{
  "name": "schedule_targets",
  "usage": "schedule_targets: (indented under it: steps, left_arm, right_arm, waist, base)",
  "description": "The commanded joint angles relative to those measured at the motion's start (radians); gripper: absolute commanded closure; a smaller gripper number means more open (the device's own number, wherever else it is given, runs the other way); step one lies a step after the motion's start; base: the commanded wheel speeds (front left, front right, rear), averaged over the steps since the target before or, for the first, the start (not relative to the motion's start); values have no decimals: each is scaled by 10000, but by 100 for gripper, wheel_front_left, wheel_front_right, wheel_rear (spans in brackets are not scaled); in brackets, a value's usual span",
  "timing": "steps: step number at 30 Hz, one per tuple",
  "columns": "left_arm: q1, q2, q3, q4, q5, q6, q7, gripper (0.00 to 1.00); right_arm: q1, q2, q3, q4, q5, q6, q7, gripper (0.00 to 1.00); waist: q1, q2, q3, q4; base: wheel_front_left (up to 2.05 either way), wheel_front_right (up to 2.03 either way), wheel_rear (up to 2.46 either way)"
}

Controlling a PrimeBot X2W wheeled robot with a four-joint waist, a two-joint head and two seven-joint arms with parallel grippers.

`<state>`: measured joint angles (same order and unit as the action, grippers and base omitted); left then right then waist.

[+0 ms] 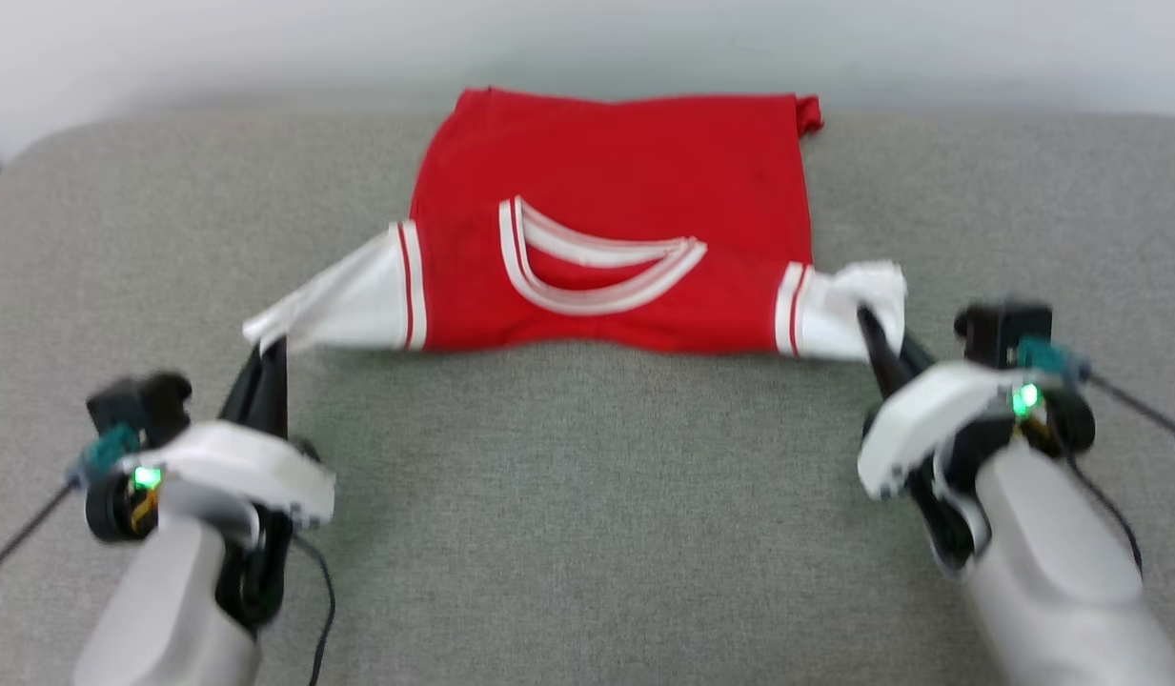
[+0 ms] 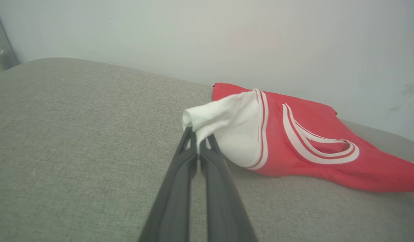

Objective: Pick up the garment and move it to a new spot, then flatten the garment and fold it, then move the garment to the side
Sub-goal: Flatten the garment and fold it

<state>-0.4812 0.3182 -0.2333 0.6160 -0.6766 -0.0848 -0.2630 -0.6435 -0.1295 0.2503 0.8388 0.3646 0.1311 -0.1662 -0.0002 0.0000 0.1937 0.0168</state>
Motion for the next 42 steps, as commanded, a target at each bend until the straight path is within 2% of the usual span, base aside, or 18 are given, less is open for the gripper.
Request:
schedule_targets:
  steps: [1, 8, 14, 19, 20, 21, 22, 23, 26, 31, 37, 42]
  left_arm:
    - [405, 54, 27, -273, 64, 91, -23, 100]
    - [3084, 295, 61, -2130, 23, 859, 286, 100]
    - [5054, 450, 56, -3519, -103, 1710, 996, 100]
    - [5921, 448, 105, -4037, -103, 2208, 1142, 100]
    - [5996, 429, 102, -4097, -116, 2252, 1128, 100]
    - [6030, 419, 90, -4147, -85, 2291, 1096, 100]
    - [6065, 414, 69, -4203, -60, 2308, 1093, 100]
    - [6059, 385, 45, -4263, -50, 2327, 1082, 100]
    - [5882, 345, -69, -4433, 30, 2271, 1014, 100]
    - [5464, 381, -352, -4998, 289, 2156, 958, 100]
    - [4913, 358, -567, -5674, 514, 2055, 906, 100]
    - [4152, 160, -854, -6115, 659, 1768, 787, 100]
  right_arm:
    - [515, -95, -20, -283, 49, -5, 86, 100]
    - [3866, -248, -928, -3053, 195, -6, 942, 100]
    - [6911, 186, -2402, -5565, -326, -6, 2202, 100]
    - [8632, 621, -3358, -6968, -885, -6, 3188, 100]
    - [8814, 674, -3504, -7128, -911, -8, 3300, 87]
    - [8999, 708, -3594, -7200, -943, -8, 3473, 63]
    - [9122, 745, -3645, -7280, -1024, -8, 3579, 31]
    - [9140, 762, -3677, -7373, -990, -8, 3632, 0]
    - [8943, 785, -3746, -7607, -959, -6, 3497, 0]
    - [6982, 763, -4301, -7351, -821, -6, 3287, 0]
    - [3990, 52, -4862, -5131, -450, -5, 4063, 0]
    - [1615, -901, -5255, -3244, -674, -5, 5408, 0]
  waist:
    - [2, 0, -426, -21]
    - [2, 0, -992, -14]
    - [2, 0, -1381, 126]
    - [2, 0, -1439, 268]
    - [2, 0, -1427, 307]
    - [2, 0, -1438, 350]
    - [2, 0, -1435, 397]
    - [2, 0, -1415, 445]
    - [2, 0, -1450, 610]
    - [2, 0, -1177, 1037]
    - [2, 0, -463, 1726]
    - [2, 0, 429, 2671]
  base:
    - [0, 0, 0]
    - [0, 0, 0]
    - [0, 0, 0]
    - [0, 0, 0]
    - [0, 0, 0]
    - [0, 0, 0]
    - [0, 0, 0]
    - [0, 0, 0]
    - [0, 0, 0]
    - [0, 0, 0]
    - [0, 0, 0]
    - [0, 0, 0]
